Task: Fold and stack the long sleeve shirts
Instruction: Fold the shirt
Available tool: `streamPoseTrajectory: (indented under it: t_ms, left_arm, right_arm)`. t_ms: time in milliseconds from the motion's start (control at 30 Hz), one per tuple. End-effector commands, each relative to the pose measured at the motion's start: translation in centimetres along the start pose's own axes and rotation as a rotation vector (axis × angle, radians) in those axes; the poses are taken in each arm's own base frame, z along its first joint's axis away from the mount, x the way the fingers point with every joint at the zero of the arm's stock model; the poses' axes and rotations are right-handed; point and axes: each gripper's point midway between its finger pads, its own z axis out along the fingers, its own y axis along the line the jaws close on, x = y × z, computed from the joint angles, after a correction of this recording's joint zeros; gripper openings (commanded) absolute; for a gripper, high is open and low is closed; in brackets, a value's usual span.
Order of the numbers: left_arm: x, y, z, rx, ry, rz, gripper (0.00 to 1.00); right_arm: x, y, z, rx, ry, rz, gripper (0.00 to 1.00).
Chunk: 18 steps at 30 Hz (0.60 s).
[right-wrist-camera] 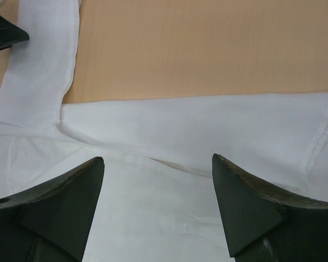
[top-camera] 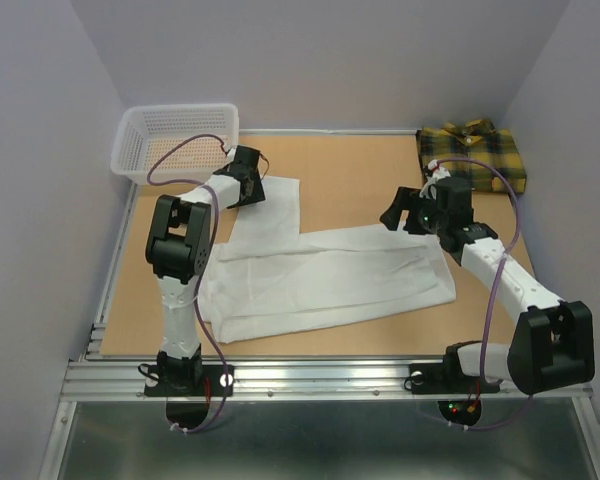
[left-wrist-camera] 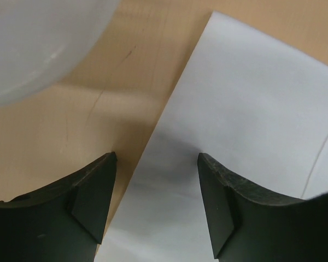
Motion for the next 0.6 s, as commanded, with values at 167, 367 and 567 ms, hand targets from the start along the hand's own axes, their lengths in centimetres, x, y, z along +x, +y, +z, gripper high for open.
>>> streamPoseTrajectory:
  t_ms: [167,367,567]
  left_arm:
    - [3.6,-0.1,0.1,-0.076,0.079,0.052,0.22]
    - [1.2,-0.7,-1.8,-0.044,0.023,0.072,0.0]
    - [-2.1,-2.8,-8.5,0.041,-0.096,0.105,0.0]
  right_arm:
    - [0.6,0.4,-1.0,-0.028,-0.008,0.002,0.85]
    - [0.6,0.7,-1.4,-0.037,-0.016,0.01,0.85]
    - [-0.6,1.5,-2.2,-0.058,-0.051,0.0,0.85]
